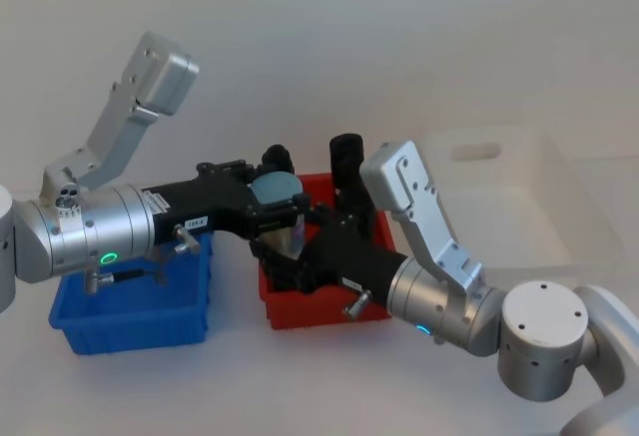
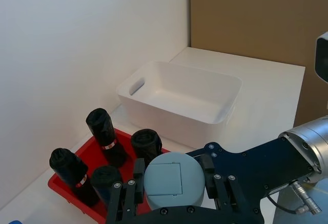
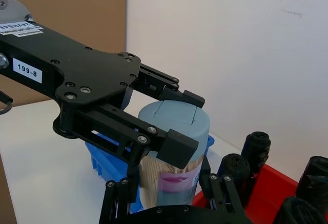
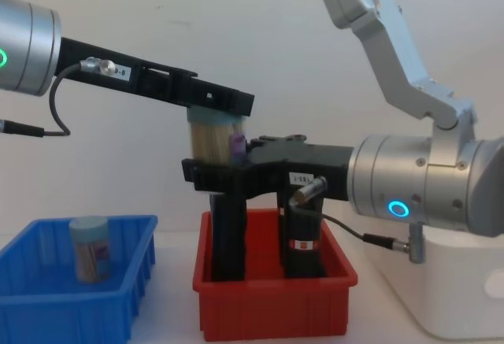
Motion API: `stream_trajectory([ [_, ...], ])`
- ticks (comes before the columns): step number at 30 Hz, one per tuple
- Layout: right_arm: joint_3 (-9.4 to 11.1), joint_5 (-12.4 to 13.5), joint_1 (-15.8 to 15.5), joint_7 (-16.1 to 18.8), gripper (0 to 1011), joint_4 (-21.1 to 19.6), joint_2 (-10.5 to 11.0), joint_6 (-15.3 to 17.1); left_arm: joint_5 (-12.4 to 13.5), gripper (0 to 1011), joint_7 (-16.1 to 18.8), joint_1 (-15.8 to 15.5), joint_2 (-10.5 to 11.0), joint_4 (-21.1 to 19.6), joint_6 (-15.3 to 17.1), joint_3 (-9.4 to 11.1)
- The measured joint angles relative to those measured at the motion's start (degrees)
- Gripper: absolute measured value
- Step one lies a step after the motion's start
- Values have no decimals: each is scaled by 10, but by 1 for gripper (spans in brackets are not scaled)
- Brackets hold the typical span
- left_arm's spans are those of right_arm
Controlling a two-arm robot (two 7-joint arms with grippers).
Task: Pick the cotton swabs from the blue box and place them into the white box.
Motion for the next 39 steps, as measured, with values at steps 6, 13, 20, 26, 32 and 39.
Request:
stream_trajectory([
  [6, -1, 6, 6, -1, 642, 11, -4, -5, 0, 658, 1, 0, 0, 0, 0, 0],
  [13, -2, 12, 9, -4, 642, 17, -6, -8, 0, 703, 0, 0, 0, 0, 0, 0],
  [20, -3, 17, 10, -9, 642, 20, -6, -9, 0, 913, 0, 0, 0, 0, 0, 0],
  [26, -3, 19, 9, -18, 642, 20, -5, -9, 0, 1004, 0, 0, 0, 0, 0, 0],
  [32, -3, 19, 3, -37, 642, 11, -2, -5, 0, 1004, 0, 0, 0, 0, 0, 0],
  [39, 0, 19, -10, -74, 642, -10, 8, 1, 0, 1004, 0, 0, 0, 0, 0, 0],
])
